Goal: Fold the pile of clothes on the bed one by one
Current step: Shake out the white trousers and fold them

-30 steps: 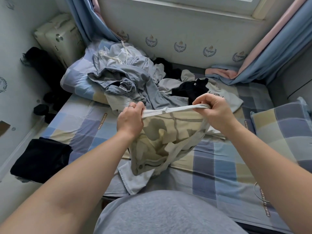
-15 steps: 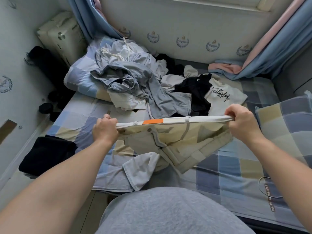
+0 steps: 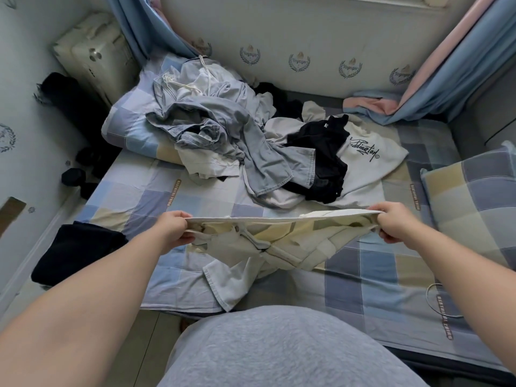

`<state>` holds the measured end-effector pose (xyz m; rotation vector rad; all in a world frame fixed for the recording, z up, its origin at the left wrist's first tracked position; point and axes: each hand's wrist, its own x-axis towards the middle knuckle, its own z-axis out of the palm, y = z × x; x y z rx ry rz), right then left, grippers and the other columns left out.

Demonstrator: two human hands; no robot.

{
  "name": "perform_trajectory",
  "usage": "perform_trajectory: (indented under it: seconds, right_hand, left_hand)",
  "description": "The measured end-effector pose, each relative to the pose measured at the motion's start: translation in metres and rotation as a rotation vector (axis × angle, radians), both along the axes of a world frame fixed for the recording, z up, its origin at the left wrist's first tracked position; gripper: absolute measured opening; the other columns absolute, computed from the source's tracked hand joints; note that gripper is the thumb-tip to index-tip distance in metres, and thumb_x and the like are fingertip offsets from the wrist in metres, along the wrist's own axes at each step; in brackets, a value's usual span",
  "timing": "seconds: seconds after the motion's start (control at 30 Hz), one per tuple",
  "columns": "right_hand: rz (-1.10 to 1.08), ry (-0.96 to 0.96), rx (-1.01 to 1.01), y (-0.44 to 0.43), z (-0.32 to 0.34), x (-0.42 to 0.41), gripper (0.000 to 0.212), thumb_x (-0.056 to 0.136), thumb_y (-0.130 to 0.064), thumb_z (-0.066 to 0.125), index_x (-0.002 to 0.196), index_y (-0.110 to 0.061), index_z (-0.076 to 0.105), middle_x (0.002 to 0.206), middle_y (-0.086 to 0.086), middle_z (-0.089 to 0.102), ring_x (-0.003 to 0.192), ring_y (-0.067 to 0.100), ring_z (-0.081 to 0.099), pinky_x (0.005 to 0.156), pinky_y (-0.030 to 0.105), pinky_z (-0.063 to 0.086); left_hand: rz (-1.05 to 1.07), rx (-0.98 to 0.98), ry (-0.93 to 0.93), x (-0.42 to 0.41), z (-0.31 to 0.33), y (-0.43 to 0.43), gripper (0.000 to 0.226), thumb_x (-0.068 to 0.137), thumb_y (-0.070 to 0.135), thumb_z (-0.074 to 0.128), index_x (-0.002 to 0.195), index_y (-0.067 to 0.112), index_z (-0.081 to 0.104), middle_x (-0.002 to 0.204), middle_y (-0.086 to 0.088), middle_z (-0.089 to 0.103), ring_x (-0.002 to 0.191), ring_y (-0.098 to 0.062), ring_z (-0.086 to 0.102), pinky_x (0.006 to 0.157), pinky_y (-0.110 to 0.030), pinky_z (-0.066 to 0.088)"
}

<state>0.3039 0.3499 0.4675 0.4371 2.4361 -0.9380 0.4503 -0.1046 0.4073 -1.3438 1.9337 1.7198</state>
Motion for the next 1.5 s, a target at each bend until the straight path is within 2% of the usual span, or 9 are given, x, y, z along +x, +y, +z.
perform_trajectory:
  seconds: [0.17,0.27,0.4,0.57,0.83,1.0,1.2,1.37,1.5]
  right_hand:
    - [-0.093,-0.303,-0.562,0.002,0.008,0.002,0.033,0.107,-0.016,0.035,0.117,-0.022,0.065,0.067,0.005,0.055,0.046,0.011,0.033,0.042,0.019,0.025]
    - [-0.055,-0.348,-0.603,0.001,0.016,-0.003,0.021,0.105,-0.022,0.039,0.106,-0.016,0.059,0.067,0.003,0.051,0.046,0.011,0.034,0.040,0.019,0.027]
    - [-0.010,-0.101,-0.496,0.003,0.021,-0.018,0.032,0.094,-0.001,0.059,0.123,-0.012,0.056,0.074,0.007,0.054,0.059,0.016,0.047,0.053,0.027,0.043]
    - [0.335,0.219,0.031,-0.004,0.040,-0.023,0.038,0.086,0.001,0.067,0.114,-0.022,0.057,0.079,0.003,0.056,0.070,0.019,0.050,0.065,0.033,0.043]
    - [0.381,0.517,0.311,0.002,0.059,-0.050,0.005,0.093,-0.023,0.066,0.096,-0.020,0.070,0.088,0.008,0.068,0.089,0.032,0.059,0.076,0.041,0.049]
    - [0.297,0.663,0.120,-0.015,0.116,-0.084,0.020,0.095,-0.032,0.067,0.088,-0.013,0.067,0.081,0.008,0.060,0.079,0.027,0.053,0.068,0.034,0.035]
    - [0.154,0.958,-0.200,-0.065,0.251,-0.120,0.027,0.103,-0.032,0.057,0.099,-0.005,0.053,0.076,0.009,0.048,0.068,0.025,0.047,0.064,0.035,0.054]
    - [0.129,1.211,-0.163,-0.102,0.379,-0.140,0.022,0.103,-0.025,0.053,0.097,-0.004,0.052,0.079,0.014,0.055,0.070,0.031,0.053,0.060,0.034,0.040]
    - [0.126,1.268,-0.272,-0.123,0.461,-0.150,0.022,0.098,-0.022,0.050,0.093,-0.002,0.056,0.080,0.018,0.059,0.069,0.034,0.057,0.064,0.041,0.052]
  left_hand:
    - [0.159,0.186,0.067,-0.002,0.004,-0.006,0.019,0.091,-0.002,0.039,0.096,0.003,0.056,0.085,-0.019,0.058,0.065,-0.025,0.063,0.050,-0.029,0.058]
    - [0.248,0.166,0.161,-0.012,0.014,-0.008,0.011,0.091,0.004,0.042,0.084,0.006,0.050,0.073,-0.014,0.051,0.061,-0.026,0.058,0.054,-0.031,0.058]
    - [0.150,0.090,0.346,-0.024,0.025,-0.008,0.020,0.081,0.005,0.053,0.100,0.005,0.060,0.092,-0.015,0.062,0.077,-0.025,0.062,0.074,-0.029,0.053]
    - [-0.414,-0.723,0.320,-0.028,0.033,-0.009,0.035,0.081,-0.005,0.059,0.110,0.016,0.063,0.098,-0.001,0.062,0.087,-0.019,0.054,0.076,-0.031,0.039]
    - [-0.257,-0.917,0.289,-0.044,0.045,-0.025,0.022,0.088,0.003,0.059,0.107,0.004,0.069,0.102,-0.026,0.058,0.096,-0.042,0.055,0.079,-0.038,0.039]
    - [-0.117,-0.924,0.533,-0.086,0.122,-0.043,0.024,0.086,0.023,0.052,0.091,0.003,0.063,0.093,-0.022,0.059,0.090,-0.037,0.056,0.080,-0.041,0.044]
    - [0.067,-0.928,0.936,-0.134,0.281,-0.057,0.016,0.103,0.021,0.051,0.091,0.011,0.046,0.084,-0.012,0.053,0.078,-0.024,0.048,0.067,-0.031,0.030]
    - [0.152,-0.997,1.088,-0.153,0.427,-0.078,0.018,0.105,0.025,0.047,0.094,0.011,0.046,0.091,-0.013,0.055,0.085,-0.024,0.050,0.073,-0.032,0.033]
    - [0.175,-1.038,1.107,-0.154,0.514,-0.102,0.025,0.101,0.031,0.054,0.092,0.008,0.053,0.082,-0.008,0.056,0.084,-0.029,0.054,0.074,-0.035,0.035]
